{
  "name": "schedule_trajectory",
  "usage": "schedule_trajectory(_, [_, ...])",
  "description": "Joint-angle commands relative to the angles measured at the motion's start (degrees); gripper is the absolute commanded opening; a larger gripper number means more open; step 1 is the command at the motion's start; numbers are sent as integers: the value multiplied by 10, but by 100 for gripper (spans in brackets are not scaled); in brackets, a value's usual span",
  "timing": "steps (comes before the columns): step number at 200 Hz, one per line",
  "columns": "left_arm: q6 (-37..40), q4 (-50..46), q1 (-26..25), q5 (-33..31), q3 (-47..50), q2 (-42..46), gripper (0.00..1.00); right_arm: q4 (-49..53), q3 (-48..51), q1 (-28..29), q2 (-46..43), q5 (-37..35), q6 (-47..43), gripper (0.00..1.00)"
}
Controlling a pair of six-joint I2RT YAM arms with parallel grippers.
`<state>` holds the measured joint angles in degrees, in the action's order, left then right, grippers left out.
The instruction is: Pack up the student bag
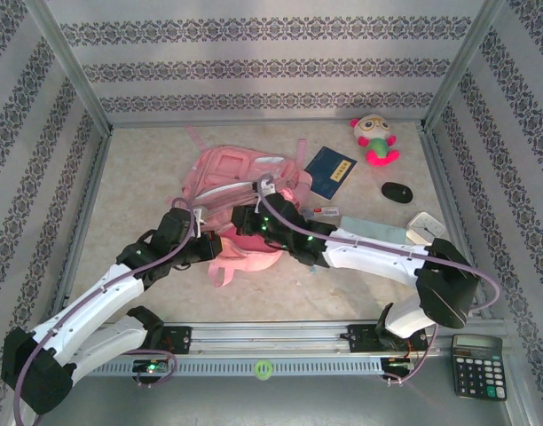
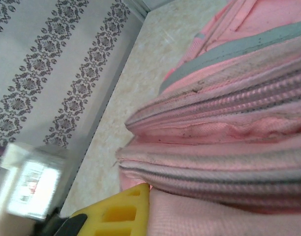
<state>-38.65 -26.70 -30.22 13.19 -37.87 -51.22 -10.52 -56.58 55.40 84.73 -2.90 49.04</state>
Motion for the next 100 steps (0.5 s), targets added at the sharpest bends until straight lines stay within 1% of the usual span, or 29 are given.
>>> schedule_trajectory(1, [67,-87,22,-45,-17,7,0,-54,12,-29,-52,76,-36,0])
schedule_trajectory(20, [77,-88,42,-17,-23,12,0,-64,31,-50,-62,118,-34,0])
schedule_trajectory(40, [81,-91,60,-4,-30,8,0,-69,39,-56,-67,138,-32,0])
schedule_trajectory(56, [40,-50,82,69,-24,6,0,-71,38,-48,-56,134,-33,0])
schedule_trajectory(69, [-15,14,83,132,-8,0,0,-76,32,-34,-38,128,-42,0])
schedule_trajectory(77, [-42,36,83,154,-2,-5,0,-76,29,-29,-28,128,-42,0])
schedule_trajectory(87, [-34,19,83,154,-14,-12,0,-84,29,-28,-20,134,-36,0])
schedule_trajectory(95, [1,-26,83,132,-30,-17,0,-89,33,-30,-20,138,-34,0])
schedule_trajectory(100, [26,-60,83,108,-43,-18,0,-89,34,-30,-22,141,-35,0])
